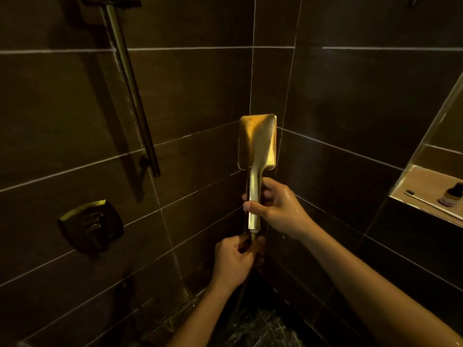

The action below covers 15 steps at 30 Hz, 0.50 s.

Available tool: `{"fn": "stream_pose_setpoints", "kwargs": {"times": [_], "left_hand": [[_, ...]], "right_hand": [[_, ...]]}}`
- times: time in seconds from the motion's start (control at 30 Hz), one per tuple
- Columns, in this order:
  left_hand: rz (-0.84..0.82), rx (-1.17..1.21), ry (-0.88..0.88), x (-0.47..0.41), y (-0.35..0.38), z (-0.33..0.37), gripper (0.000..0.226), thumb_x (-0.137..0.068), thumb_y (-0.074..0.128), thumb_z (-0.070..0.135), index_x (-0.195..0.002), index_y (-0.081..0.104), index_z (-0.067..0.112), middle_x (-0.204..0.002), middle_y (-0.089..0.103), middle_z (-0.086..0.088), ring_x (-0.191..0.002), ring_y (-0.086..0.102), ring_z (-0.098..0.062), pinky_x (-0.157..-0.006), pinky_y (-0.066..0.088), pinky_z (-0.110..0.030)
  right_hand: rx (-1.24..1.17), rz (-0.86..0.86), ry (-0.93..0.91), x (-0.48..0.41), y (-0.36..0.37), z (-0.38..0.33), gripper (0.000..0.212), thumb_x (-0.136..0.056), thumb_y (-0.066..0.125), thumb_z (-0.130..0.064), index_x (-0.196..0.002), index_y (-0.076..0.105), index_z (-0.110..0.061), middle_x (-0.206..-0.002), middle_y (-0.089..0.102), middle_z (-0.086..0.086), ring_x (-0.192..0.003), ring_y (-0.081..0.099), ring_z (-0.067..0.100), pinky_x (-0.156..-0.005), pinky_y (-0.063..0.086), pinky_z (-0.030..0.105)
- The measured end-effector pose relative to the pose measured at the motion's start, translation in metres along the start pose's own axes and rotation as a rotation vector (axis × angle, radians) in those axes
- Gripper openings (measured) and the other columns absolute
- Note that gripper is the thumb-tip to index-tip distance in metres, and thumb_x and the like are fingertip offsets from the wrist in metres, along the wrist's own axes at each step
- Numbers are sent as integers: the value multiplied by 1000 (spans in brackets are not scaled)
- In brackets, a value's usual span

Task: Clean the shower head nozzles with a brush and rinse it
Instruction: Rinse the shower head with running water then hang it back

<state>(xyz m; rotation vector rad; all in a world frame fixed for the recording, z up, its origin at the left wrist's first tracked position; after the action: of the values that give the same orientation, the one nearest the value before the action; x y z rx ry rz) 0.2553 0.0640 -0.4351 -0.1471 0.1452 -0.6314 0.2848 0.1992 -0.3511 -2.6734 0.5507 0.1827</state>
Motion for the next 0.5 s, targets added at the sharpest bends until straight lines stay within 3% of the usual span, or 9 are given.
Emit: {"fn": "stream_pose_setpoints", "kwargs": {"times": [0.07,0.17,0.27,0.37,0.5], "left_hand": [[19,-29,-28,2,1,1,15,-94,72,25,-83,80,19,-69,78,-1,-63,74,-6,-57,53,-14],[15,5,-49,4,-1,0,12,-94,71,24,-86,80,21,-71,79,1,-67,76,-9,-60,57,-18],[-13,94,-66,3,-4,-1,13,-95,70,16,-84,79,15,-69,77,-3,-64,75,-14,-58,56,-19],[-40,139,-67,2,-9,-1,17,-95,69,11,-80,75,14,-67,75,-4,-59,73,-14,-55,56,-20],[-52,147,-82,5,-7,-2,15,-96,67,9,-82,74,9,-67,74,-5,-60,73,-17,-57,58,-26]], "right_hand": [[172,121,-22,1,3,0,49,-87,79,-24,-131,59,-16,-107,75,-2,-93,74,3,-78,63,27],[244,159,-67,4,9,-1,47,-92,72,-33,-134,56,-17,-107,74,-1,-97,72,8,-87,62,31],[-25,-33,-52,6,14,-1,28,-103,57,-30,-129,60,-20,-117,71,6,-110,69,20,-97,54,36],[-414,-167,82,7,14,5,35,-105,52,-18,-139,54,-14,-128,69,13,-119,68,24,-101,54,42],[-472,-160,95,3,9,11,38,-99,63,-14,-137,56,-13,-120,71,20,-112,71,27,-96,58,39]]}}
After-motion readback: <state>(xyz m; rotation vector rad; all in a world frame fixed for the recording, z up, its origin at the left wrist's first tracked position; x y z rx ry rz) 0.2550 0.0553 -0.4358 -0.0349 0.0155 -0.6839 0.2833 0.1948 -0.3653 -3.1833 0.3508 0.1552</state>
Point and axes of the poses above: each hand's wrist, its own x-axis away from the middle knuckle, its own y-axis out of the palm, z = x × y, the point moved 6 cm from there along -x, towards the middle knuckle
